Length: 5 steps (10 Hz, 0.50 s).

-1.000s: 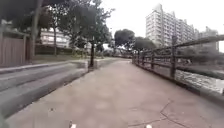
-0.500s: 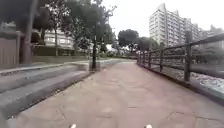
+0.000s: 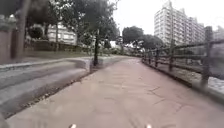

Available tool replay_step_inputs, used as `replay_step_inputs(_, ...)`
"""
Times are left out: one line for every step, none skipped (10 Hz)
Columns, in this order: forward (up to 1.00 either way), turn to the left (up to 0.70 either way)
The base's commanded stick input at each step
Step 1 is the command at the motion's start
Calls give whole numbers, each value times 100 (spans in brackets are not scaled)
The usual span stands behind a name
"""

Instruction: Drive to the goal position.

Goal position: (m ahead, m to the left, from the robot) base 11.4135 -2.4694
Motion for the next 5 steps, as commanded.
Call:
replay_step_inputs(100, 0)
replay_step_inputs(100, -2)
replay_step_inputs(100, -25)
replay_step_inputs(100, -40)
replay_step_inputs(100, -40)
